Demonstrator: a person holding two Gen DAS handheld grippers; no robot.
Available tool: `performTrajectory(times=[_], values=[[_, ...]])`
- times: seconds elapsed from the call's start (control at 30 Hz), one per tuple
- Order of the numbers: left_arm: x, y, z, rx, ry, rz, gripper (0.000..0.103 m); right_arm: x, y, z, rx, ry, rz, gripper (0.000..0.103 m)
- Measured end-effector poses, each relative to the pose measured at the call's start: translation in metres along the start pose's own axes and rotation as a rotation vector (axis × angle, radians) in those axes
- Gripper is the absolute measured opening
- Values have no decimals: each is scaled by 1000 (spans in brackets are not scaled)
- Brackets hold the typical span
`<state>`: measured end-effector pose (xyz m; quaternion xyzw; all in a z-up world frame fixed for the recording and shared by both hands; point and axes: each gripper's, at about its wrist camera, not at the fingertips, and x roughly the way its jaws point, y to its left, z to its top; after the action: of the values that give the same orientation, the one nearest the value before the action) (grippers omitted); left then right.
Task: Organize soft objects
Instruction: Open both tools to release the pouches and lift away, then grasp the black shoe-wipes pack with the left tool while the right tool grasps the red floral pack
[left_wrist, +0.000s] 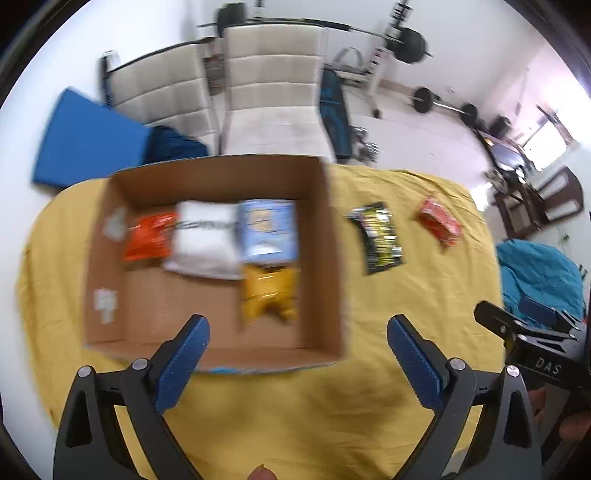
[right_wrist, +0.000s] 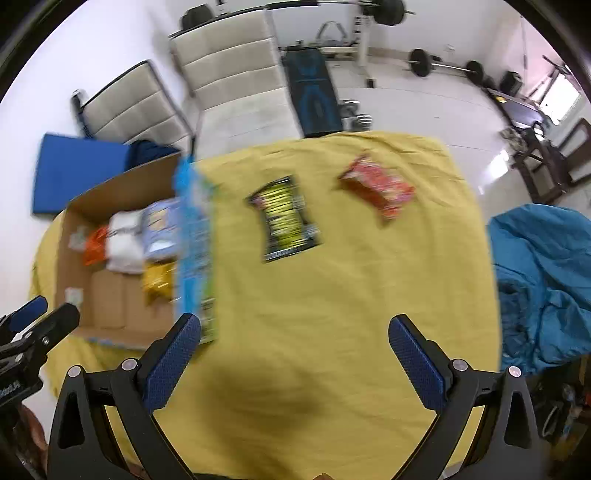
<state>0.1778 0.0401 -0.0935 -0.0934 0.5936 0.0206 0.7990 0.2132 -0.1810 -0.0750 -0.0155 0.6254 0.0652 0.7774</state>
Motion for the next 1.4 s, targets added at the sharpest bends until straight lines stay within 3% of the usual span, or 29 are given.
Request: performTrajectory(times=[0.13,0.33,0.5,0.67,0.77,0.83,0.87,0.93,1.0,1.1,1.17,1.23,1.33,1.4], values=[[27,-53,24,19,44,-57,99,14,-55,24,9,33,-28,103],[91,-104,70,-3,124,-79,99,56,-103,71,-84,83,-26,103],[148,-118,98,-21,177,-25,97,121,-128,123,-178,169,-13,103],[205,-114,108,-48,266,22,92,192,-128,164,-284,258,2,102],[225,-113,106,-55,303,40,92,222,-124,177,-312,307,23,93],[237,-111,105,-66,324,48,92,241,-120,182,-326,340,14,75],[242,-112,104,-73,331,43,92,250,-120,184,-318,360,4,65],[249,-111,102,-86,345,42,92,256,-124,185,-256,376,6,62],[257,-112,99,-99,365,28,92,256,-138,184,-96,418,-5,57],[267,-115,96,-102,379,29,92,254,-152,176,60,450,54,57],[275,-120,97,-88,385,40,90,253,-154,173,81,446,71,60],[280,-124,97,-78,394,41,64,253,-156,172,79,432,82,68],[286,-131,94,-58,393,59,58,258,-157,169,82,409,64,68],[283,-133,91,-43,376,67,55,260,-150,161,60,386,26,60]])
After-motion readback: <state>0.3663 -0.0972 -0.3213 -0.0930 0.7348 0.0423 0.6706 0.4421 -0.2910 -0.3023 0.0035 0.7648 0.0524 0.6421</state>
